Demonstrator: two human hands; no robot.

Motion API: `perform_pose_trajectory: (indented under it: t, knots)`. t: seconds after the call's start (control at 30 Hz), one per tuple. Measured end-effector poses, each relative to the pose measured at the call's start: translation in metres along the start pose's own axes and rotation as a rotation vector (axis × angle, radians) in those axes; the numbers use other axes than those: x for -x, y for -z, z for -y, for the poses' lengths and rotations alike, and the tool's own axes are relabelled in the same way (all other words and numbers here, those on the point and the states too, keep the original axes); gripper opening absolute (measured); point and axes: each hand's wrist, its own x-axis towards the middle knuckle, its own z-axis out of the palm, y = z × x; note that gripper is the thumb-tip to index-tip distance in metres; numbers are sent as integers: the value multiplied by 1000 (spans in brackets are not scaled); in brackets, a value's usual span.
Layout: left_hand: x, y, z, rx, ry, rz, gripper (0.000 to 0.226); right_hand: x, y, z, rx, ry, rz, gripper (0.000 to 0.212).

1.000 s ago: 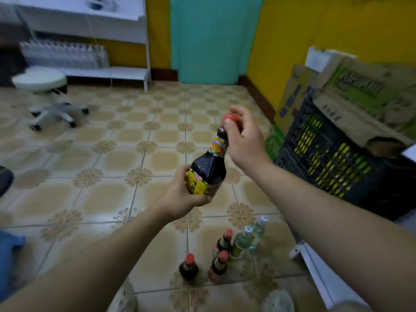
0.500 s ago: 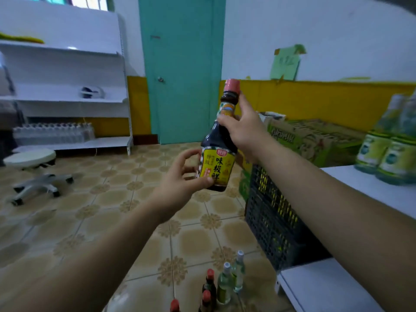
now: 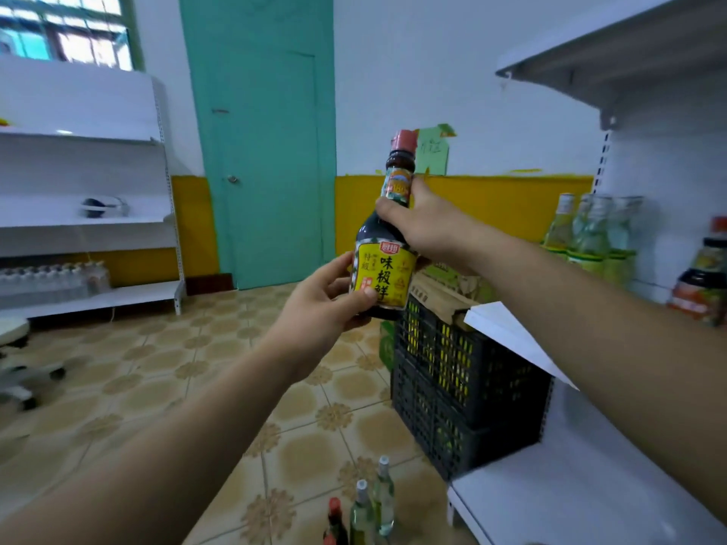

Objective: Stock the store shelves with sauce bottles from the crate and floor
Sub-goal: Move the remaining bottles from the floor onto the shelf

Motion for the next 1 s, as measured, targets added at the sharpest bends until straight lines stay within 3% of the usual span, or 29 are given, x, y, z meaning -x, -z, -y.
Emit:
perform_pose_trajectory:
  t: [0.17,0.4,0.5,0.6,0.83,1.0]
  knots:
    - [-8,-22,-1,75,-5,102,60,17,25,4,125,66,-113,39]
    - [-14,-63,-4,142,-14,214,59,49,61,1,198,-7,-234,41]
    - [-17,-84,-4,182,-34,274,55,64,76,-3,226,-35,-363,33]
    - [-20,-108,-3,197,-47,374,60,83,94,-5,279,-114,-474,32]
    - [-19,-171,1,198,-64,626,60,140,144,-17,269,-370,-444,47]
    - [-11,-230,3,193,-113,821,52,186,182,-30,264,-458,-584,39]
